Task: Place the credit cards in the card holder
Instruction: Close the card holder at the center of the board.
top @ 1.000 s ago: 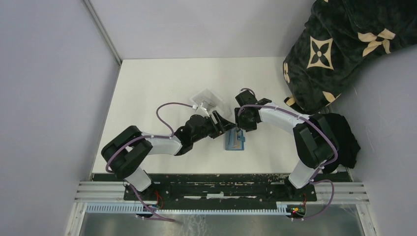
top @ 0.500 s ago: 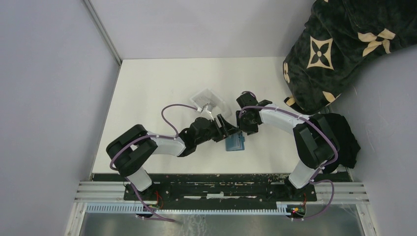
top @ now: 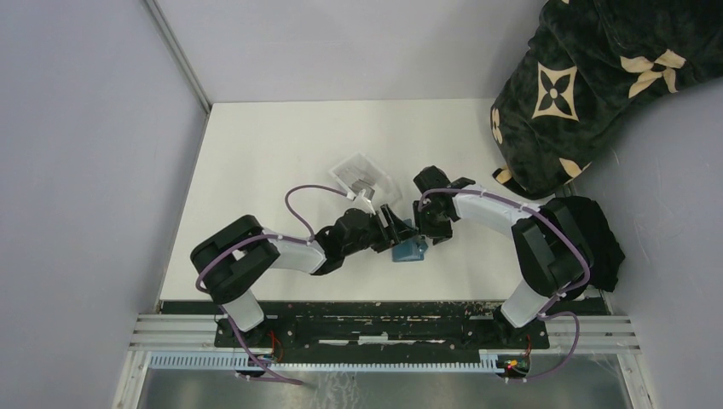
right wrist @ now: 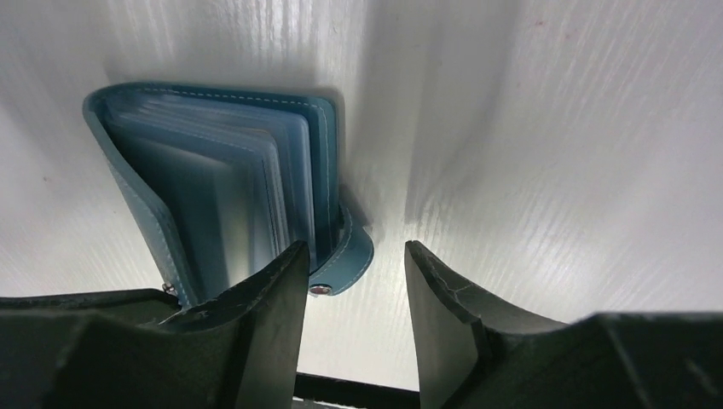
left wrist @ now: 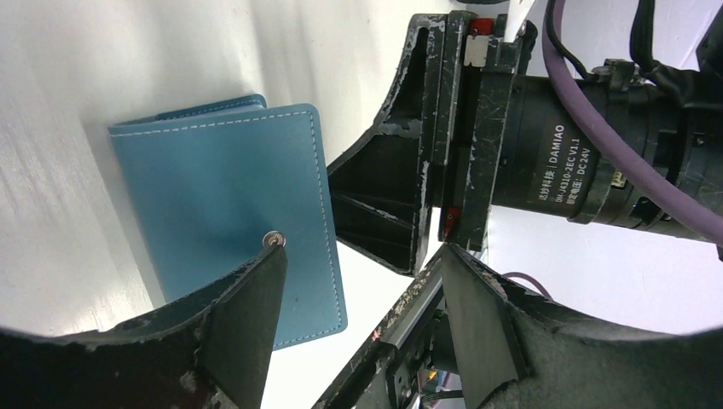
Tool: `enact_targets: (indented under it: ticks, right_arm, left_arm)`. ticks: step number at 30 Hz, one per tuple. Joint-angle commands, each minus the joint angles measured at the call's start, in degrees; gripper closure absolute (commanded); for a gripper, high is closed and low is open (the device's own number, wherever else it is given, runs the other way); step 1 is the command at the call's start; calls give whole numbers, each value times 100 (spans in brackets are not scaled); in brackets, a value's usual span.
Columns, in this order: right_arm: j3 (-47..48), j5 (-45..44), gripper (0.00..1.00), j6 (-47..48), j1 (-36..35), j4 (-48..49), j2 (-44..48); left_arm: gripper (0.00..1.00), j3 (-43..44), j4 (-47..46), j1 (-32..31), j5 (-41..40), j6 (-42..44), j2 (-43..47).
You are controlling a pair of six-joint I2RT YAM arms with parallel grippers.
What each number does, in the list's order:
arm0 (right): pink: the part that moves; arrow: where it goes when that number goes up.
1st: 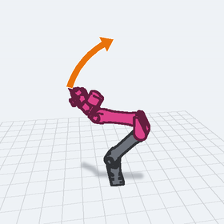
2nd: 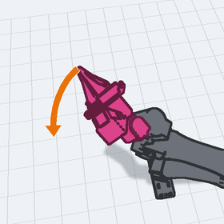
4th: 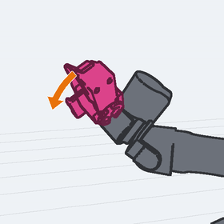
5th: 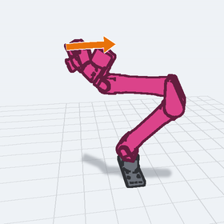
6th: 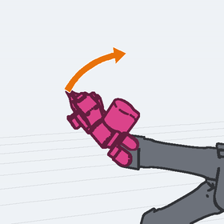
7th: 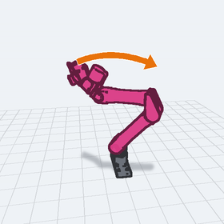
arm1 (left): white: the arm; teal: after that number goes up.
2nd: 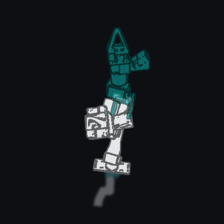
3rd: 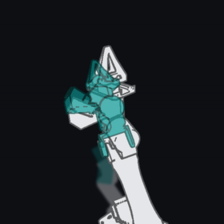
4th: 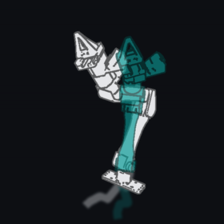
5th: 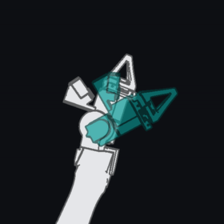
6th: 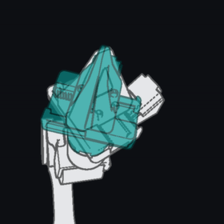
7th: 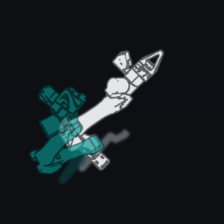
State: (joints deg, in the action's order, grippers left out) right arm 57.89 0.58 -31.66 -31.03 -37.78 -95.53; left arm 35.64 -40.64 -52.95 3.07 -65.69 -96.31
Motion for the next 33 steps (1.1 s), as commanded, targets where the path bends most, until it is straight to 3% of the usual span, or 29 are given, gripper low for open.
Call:
enact_targets:
  ticks: [1, 25, 33]
  right_arm:
    - [-59, 12, 49, 19, 52, -108, 333]
    - [-93, -550, 50, 135, 327, -373, 584]
    - [-140, -533, 66, 98, 338, -237, 682]
  left_arm:
    - [26, 137, -72, -101, -197, -224, -73]
    - [26, 221, -461, -312, -346, -403, -700]
    - [26, 105, -771, -362, -450, -650, -1009]
